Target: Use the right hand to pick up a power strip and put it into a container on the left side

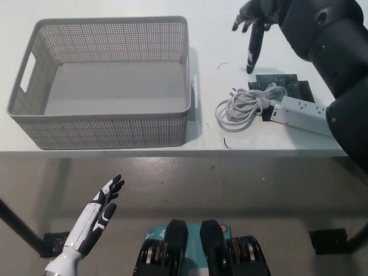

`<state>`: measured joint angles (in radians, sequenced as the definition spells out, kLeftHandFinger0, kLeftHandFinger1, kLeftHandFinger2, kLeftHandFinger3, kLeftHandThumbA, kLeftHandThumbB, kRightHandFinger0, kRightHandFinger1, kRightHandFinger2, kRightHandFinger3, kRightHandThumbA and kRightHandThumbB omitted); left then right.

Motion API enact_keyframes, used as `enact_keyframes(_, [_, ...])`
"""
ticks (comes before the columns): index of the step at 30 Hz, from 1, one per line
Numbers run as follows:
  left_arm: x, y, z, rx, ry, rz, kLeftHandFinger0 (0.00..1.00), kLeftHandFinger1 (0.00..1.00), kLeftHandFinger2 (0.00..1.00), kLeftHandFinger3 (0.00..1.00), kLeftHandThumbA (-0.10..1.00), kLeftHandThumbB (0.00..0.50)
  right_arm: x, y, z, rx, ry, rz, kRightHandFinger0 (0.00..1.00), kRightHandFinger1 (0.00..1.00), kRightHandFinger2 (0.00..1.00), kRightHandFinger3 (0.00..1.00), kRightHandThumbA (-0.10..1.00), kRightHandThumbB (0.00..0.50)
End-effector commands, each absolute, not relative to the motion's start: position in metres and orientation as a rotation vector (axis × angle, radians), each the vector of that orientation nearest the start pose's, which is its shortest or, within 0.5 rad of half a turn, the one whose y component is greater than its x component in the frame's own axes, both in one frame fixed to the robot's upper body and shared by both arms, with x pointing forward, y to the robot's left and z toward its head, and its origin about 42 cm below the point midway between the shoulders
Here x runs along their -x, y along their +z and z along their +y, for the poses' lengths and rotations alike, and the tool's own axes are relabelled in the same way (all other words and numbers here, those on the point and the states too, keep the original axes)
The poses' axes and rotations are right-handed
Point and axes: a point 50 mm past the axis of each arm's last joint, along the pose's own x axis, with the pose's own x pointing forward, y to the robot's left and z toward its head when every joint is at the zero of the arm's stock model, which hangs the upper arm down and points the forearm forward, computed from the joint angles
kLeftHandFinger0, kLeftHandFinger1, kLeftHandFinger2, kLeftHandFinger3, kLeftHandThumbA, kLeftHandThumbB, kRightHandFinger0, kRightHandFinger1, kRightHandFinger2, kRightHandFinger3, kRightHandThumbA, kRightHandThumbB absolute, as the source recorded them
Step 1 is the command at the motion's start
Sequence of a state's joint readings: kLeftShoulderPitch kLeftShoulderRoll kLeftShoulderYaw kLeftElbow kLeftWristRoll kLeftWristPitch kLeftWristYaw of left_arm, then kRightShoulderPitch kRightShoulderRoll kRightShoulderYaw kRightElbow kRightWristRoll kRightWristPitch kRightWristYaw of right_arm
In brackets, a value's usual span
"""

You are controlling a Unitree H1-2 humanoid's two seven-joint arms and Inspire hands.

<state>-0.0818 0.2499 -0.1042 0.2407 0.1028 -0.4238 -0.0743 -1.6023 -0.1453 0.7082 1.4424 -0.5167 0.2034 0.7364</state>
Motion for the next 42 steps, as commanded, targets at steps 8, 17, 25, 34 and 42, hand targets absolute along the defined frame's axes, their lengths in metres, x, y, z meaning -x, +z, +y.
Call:
enact_keyframes(8, [-0.308, 0.101, 0.269, -0.355, -0.249, -0.329, 1.00, 1.00, 1.00, 1.00, 1.00, 0.253, -0.598, 0.423, -0.142, 1.491, 0.503, 0.480, 1.00, 1.00, 1.00, 1.00, 1.00, 0.428])
enact_keyframes(17, [-0.309, 0.101, 0.268, -0.363, -0.254, -0.328, 1.00, 1.00, 1.00, 1.00, 1.00, 0.256, -0.600, 0.399, -0.162, 1.542, 0.510, 0.483, 1.00, 1.00, 1.00, 1.00, 1.00, 0.476])
enact_keyframes(25, [-0.306, 0.101, 0.268, -0.364, -0.246, -0.329, 1.00, 1.00, 1.00, 1.00, 1.00, 0.264, -0.597, 0.351, -0.170, 1.533, 0.491, 0.539, 1.00, 1.00, 1.00, 1.00, 1.00, 0.500])
enact_keyframes(34, [-0.307, 0.105, 0.268, -0.367, -0.262, -0.343, 1.00, 1.00, 1.00, 1.00, 1.00, 0.242, -0.592, 0.307, -0.182, 1.431, 0.464, 0.542, 1.00, 1.00, 1.00, 1.00, 0.97, 0.500])
enact_keyframes(42, [-0.311, 0.107, 0.262, -0.354, -0.282, -0.350, 1.00, 1.00, 1.00, 1.00, 1.00, 0.246, -0.585, 0.270, -0.187, 1.233, 0.412, 0.423, 1.00, 1.00, 1.00, 1.00, 0.95, 0.461])
